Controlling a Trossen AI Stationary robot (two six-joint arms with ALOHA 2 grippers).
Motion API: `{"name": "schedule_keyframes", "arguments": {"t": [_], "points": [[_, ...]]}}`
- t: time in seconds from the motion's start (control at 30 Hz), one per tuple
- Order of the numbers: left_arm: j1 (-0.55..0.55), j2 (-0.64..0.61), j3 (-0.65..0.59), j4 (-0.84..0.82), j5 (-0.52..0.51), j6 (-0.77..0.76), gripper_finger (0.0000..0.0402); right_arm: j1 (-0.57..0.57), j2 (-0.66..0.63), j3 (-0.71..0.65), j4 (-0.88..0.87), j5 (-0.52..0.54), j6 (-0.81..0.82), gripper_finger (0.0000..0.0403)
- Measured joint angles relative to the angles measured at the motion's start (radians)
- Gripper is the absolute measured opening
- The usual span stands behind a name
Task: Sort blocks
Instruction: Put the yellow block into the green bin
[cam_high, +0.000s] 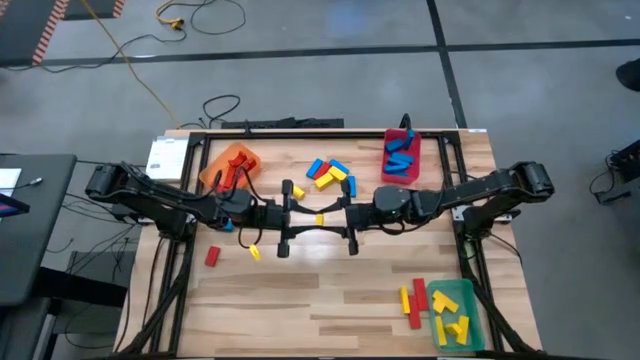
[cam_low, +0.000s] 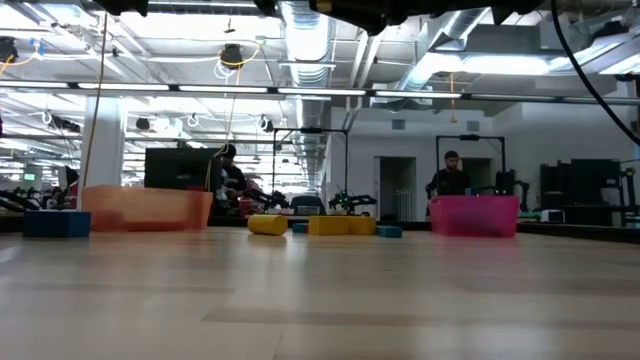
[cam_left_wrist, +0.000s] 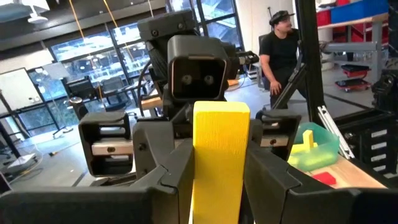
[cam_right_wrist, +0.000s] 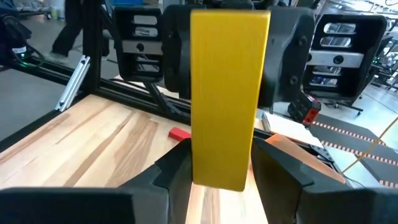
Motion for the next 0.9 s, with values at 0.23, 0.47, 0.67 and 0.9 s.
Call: {"name": "schedule_keyframes", "arguments": {"t": [0.23,0.47,0.67,0.9], "points": [[0.000,0.002,0.000,0.013,-0.004,-0.001,0.0105,0.000,0.000,0.000,0.003,0.002,0.003,0.0166],[0.000,0.011,0.000,0.004,-0.023,-0.009,0.0105,0.000,0.000,-0.001,0.002,0.005,0.004,0.0124],[0.000,0.012,0.000,0.000,-0.027,-0.013,0.0113,0.000,0.000,-0.001,-0.014,0.007,0.019,0.0115],[0.000,0.011,0.000,-0.072,-0.013,-0.033,0.0158,0.002,0.000,-0.001,-0.107,0.005,0.048,0.0113]]}}
